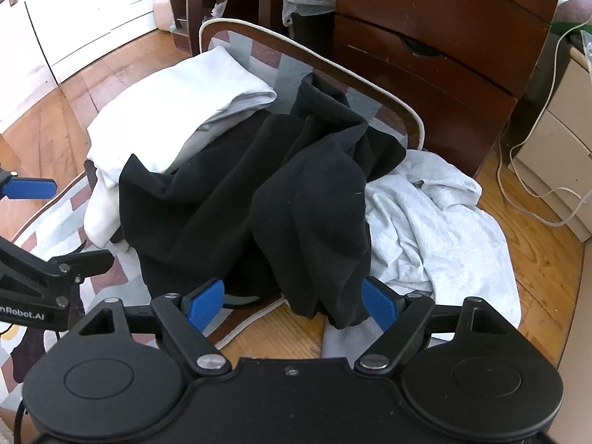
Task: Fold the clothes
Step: 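Move both grippers toward the black fleece garment on the pile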
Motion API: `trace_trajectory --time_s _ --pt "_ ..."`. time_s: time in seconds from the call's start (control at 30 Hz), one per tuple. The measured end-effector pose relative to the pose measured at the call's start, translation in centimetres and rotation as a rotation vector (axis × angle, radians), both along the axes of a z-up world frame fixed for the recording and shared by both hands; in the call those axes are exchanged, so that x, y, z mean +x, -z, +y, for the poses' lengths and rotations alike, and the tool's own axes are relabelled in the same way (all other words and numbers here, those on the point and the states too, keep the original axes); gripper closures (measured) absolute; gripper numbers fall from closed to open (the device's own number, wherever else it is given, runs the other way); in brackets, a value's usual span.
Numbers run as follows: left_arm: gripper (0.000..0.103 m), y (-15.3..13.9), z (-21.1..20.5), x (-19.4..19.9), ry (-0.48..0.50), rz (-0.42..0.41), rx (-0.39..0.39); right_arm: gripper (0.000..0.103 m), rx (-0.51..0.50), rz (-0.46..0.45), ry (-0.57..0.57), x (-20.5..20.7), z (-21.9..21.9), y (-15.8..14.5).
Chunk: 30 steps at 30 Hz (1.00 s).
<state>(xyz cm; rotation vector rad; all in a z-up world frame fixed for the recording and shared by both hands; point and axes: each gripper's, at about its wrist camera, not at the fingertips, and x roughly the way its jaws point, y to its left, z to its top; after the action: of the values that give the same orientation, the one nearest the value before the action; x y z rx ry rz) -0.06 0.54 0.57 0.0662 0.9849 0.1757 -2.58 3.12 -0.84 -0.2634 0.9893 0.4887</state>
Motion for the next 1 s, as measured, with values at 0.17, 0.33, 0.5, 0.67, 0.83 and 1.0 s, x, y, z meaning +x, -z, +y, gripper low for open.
trace_trajectory --time_s 0.17,0.33,0.5,0.67,0.83,1.0 --pt "0.0 0.4 0.1 0.0 0.02 0.011 -0.003 0.018 -0.007 0.009 0.0 0.1 0.0 0.5" --pt "0.0 0.3 0.1 -0.2 0.022 -0.006 -0.007 0.018 -0.018 0.021 0.004 0.4 0.2 1.3" --pt "0.0 0.2 -0.7 -0.2 0.042 -0.008 0.069 0.018 -0.014 0.022 -0.01 0.4 0.3 1.5" --pt "0.0 0.1 -1.0 -0.1 0.057 -0.005 0.083 0.018 -0.008 0.03 -0.007 0.6 0.1 1.8" --pt "0.0 0.2 -0.5 -0.2 0.034 -0.001 0.075 0.018 -0.008 0.034 -0.016 0.5 0.2 2.0" --pt "0.0 0.1 -0.8 -0.3 0.041 -0.002 0.099 0.018 -0.008 0.028 -0.017 0.4 0.2 1.8"
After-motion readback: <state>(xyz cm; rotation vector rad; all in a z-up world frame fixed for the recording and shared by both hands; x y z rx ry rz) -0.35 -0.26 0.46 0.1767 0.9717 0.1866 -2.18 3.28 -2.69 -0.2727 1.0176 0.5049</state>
